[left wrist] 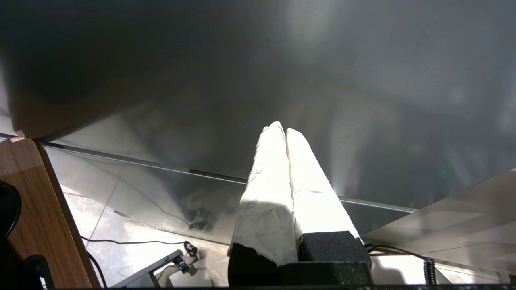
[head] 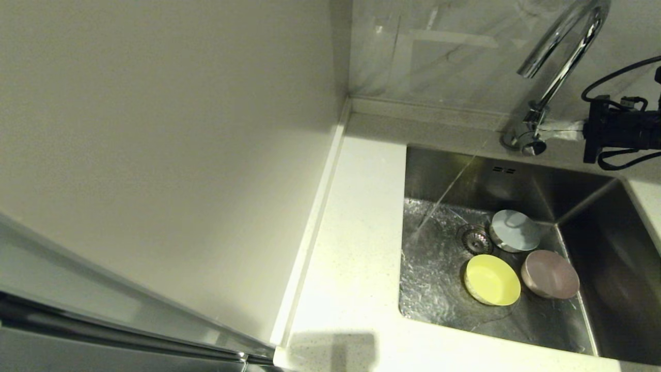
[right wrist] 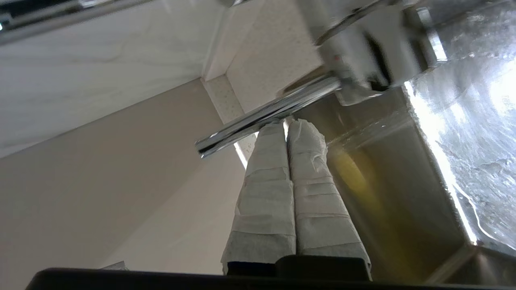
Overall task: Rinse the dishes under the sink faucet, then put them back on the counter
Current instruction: Turn off the faucet
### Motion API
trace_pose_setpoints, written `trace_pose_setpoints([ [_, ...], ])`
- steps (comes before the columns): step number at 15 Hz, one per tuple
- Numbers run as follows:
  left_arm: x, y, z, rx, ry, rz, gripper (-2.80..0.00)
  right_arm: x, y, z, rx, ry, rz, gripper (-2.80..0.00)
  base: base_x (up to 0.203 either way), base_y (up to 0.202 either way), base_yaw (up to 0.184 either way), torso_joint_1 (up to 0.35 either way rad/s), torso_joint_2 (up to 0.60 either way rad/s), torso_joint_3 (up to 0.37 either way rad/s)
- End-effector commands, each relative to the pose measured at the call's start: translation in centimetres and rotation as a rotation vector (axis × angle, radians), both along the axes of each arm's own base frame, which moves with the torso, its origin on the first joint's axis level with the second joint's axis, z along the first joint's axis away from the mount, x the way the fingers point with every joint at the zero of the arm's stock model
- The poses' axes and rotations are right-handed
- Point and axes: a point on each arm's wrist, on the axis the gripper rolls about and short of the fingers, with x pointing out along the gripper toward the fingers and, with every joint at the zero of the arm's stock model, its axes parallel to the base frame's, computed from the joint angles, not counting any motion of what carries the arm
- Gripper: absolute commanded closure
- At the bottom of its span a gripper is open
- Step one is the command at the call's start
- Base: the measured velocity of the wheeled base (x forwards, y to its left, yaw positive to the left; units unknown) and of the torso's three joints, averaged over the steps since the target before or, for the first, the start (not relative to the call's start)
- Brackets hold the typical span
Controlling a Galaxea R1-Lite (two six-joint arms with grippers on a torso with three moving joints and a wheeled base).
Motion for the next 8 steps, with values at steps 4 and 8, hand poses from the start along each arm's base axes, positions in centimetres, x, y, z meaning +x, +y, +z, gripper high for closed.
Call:
trace_pose_setpoints([
  [4,0.0,0.0,-0.1,0.000,0.003,0.001,0.00,0.1,0.5,0.5,-0.007,-0.028,0.009,0.00,0.000,0.000,0.000,0.000,0.00,0.000],
  [8,0.0,0.0,-0.1,0.000,0.003,0.001,0.00,-1.1,-0.5,1.5,-0.029,-0.056,-0.018,0.00,0.000,0.000,0.000,0.000,0.00,0.000],
])
